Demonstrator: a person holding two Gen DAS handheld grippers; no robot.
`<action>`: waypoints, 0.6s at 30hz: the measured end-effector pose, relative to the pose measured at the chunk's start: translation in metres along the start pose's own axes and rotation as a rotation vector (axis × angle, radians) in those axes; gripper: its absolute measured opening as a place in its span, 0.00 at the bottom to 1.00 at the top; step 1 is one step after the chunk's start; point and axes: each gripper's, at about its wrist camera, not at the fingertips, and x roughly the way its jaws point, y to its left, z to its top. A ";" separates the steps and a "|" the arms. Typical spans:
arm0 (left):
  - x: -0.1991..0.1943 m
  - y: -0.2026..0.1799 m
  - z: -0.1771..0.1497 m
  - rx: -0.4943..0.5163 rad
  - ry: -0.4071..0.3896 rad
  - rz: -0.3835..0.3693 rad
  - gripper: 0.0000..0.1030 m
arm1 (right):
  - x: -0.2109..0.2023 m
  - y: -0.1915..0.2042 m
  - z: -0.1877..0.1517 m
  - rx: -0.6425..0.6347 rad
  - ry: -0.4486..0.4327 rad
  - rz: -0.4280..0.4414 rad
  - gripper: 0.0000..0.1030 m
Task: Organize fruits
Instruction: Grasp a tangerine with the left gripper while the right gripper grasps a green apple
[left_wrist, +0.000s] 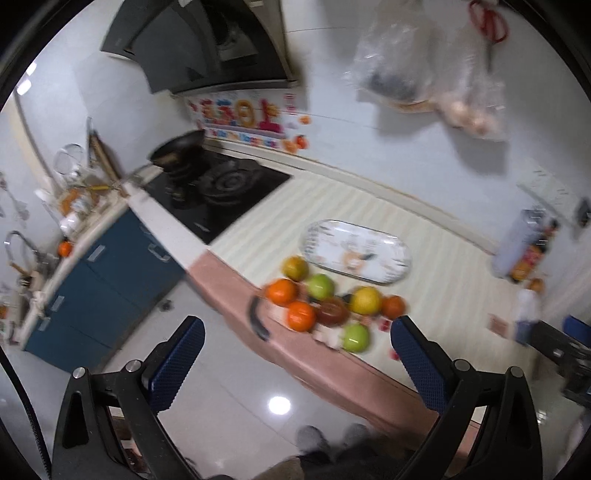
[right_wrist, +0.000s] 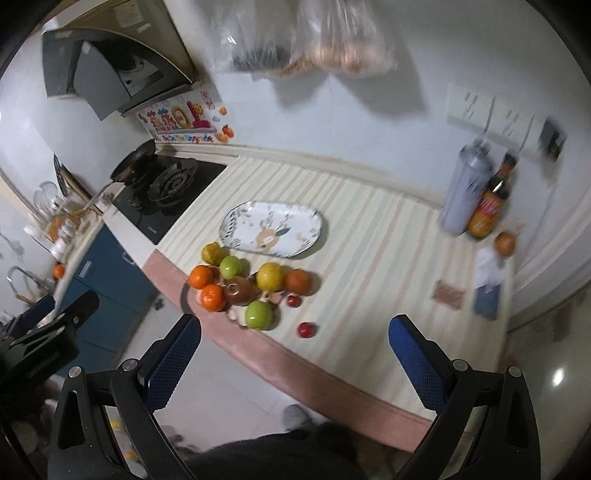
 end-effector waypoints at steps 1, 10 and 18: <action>0.012 0.002 0.001 0.001 -0.006 0.041 1.00 | 0.015 -0.003 0.001 0.011 0.027 0.025 1.00; 0.138 0.042 -0.004 -0.003 0.184 0.193 0.99 | 0.174 -0.005 -0.014 0.055 0.265 0.117 0.99; 0.268 0.077 0.009 -0.069 0.461 0.007 0.90 | 0.306 0.016 -0.034 0.132 0.421 0.052 0.86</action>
